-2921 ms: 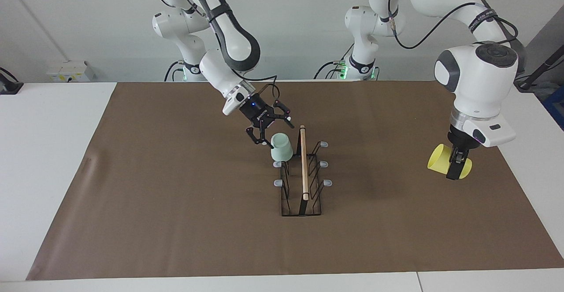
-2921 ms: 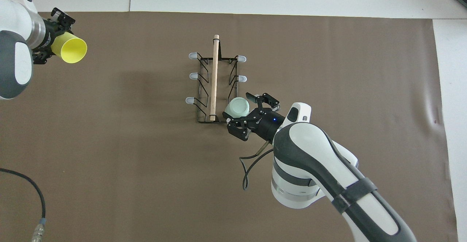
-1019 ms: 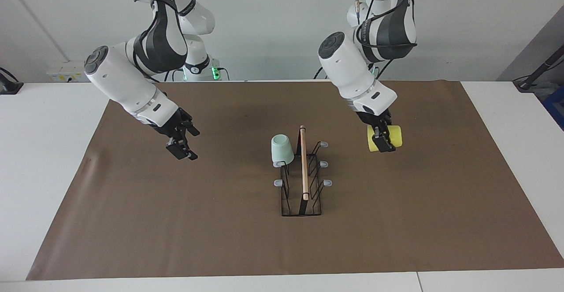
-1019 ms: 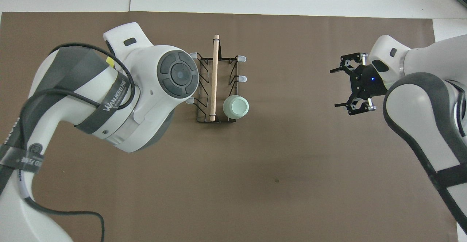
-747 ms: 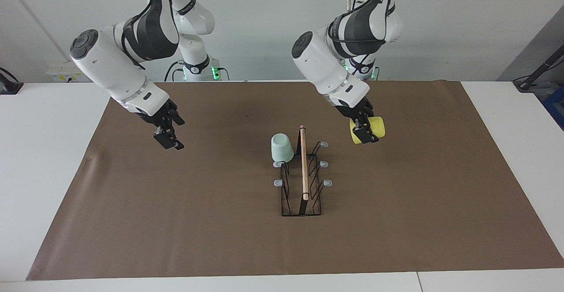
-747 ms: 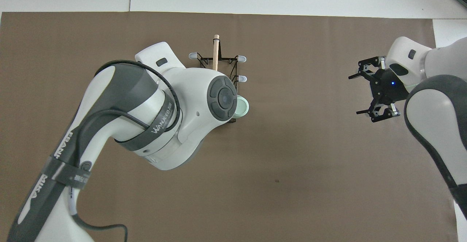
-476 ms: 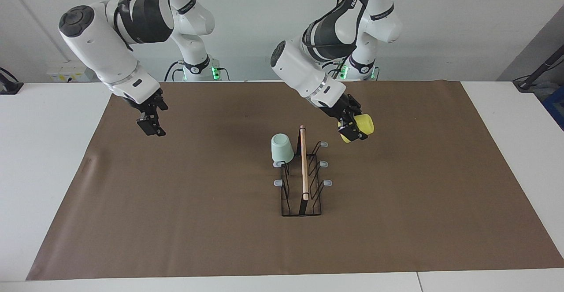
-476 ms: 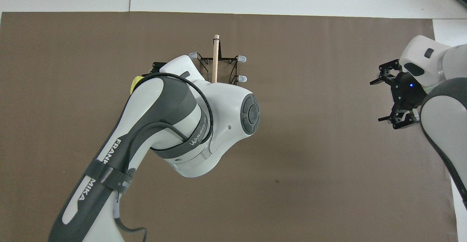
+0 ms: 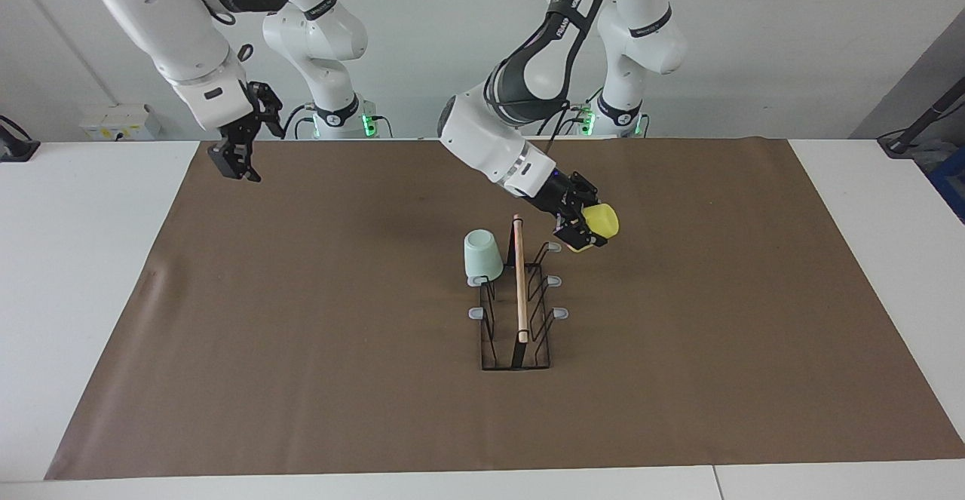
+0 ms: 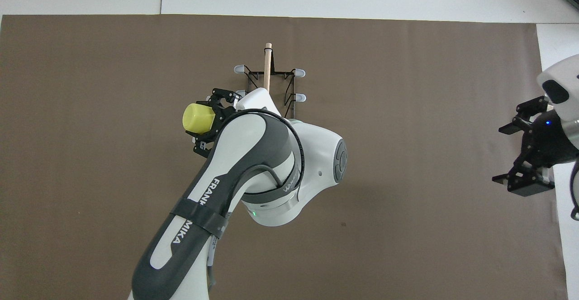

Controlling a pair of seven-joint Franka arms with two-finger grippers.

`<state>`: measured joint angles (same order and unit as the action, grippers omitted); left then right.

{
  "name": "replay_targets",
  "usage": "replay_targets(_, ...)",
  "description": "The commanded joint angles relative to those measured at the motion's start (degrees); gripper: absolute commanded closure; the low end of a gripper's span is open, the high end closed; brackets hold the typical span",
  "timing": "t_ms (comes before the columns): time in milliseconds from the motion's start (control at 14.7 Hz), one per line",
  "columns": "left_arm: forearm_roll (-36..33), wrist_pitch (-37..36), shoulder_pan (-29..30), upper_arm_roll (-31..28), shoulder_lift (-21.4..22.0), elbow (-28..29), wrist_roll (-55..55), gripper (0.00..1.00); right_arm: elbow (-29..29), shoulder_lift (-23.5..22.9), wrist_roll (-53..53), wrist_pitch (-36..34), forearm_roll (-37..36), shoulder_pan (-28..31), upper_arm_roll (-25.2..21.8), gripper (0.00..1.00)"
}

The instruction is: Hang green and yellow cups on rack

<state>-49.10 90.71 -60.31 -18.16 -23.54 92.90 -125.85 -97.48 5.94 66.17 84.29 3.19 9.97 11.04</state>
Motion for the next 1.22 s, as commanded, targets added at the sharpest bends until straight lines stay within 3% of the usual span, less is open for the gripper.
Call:
replay_targets(0,-2.32,-3.26,-2.61,-1.00,-1.59,-1.76,-1.06,1.00,-0.52,4.07,-12.25,-3.68,-1.26,0.23,0.56,0.00)
replay_targets(476,-3.46,-4.14,-3.41,-1.17,-3.70,-1.85,-3.52,1.00,-0.78,4.34,-36.17,-2.65,3.05,0.58,-1.55,0.00)
replay_targets(747,-3.02,-4.23,-3.93,-1.17,-7.39,-4.82,-4.58,1.00,-1.14,4.52,-37.78,-1.59,2.61,0.93,-2.16,0.00)
replay_targets(951,-2.84,-4.49,-3.85,-1.17,-7.66,-5.28,-4.66,1.00,-2.10,4.34,-41.45,7.35,1.82,-0.13,-1.81,0.00)
replay_targets(1155,-2.40,-4.49,-3.85,-1.17,-8.79,-5.45,-4.66,1.00,-1.75,3.02,-47.80,7.12,1.73,-0.82,-1.99,0.00)
